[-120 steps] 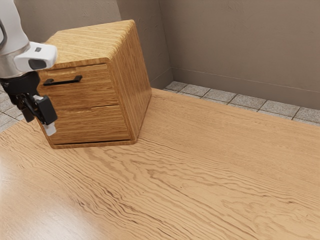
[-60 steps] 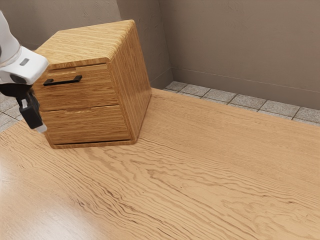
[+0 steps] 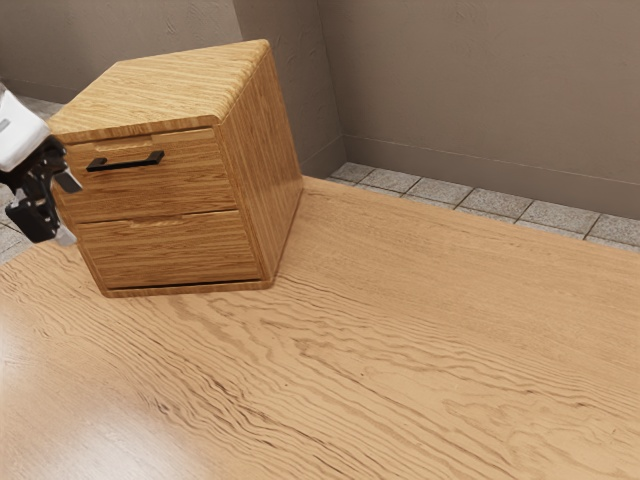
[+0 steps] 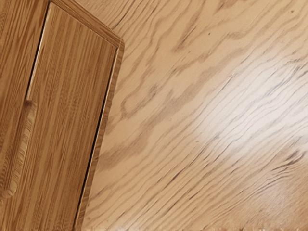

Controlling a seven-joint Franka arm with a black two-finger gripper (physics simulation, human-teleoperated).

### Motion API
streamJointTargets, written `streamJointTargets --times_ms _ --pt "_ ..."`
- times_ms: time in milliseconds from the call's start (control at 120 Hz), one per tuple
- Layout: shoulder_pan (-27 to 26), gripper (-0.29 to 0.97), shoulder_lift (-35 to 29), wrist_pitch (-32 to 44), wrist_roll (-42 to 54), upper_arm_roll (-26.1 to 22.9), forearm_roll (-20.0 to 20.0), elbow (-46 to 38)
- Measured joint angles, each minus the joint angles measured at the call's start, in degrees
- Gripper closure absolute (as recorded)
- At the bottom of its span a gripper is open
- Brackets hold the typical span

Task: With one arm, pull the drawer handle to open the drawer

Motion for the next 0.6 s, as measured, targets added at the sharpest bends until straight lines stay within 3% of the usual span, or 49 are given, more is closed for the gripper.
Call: streamJointTargets --times_ms 600 --pt "2.10 0.00 10.89 3.80 16.72 0.25 -0.16 7.69"
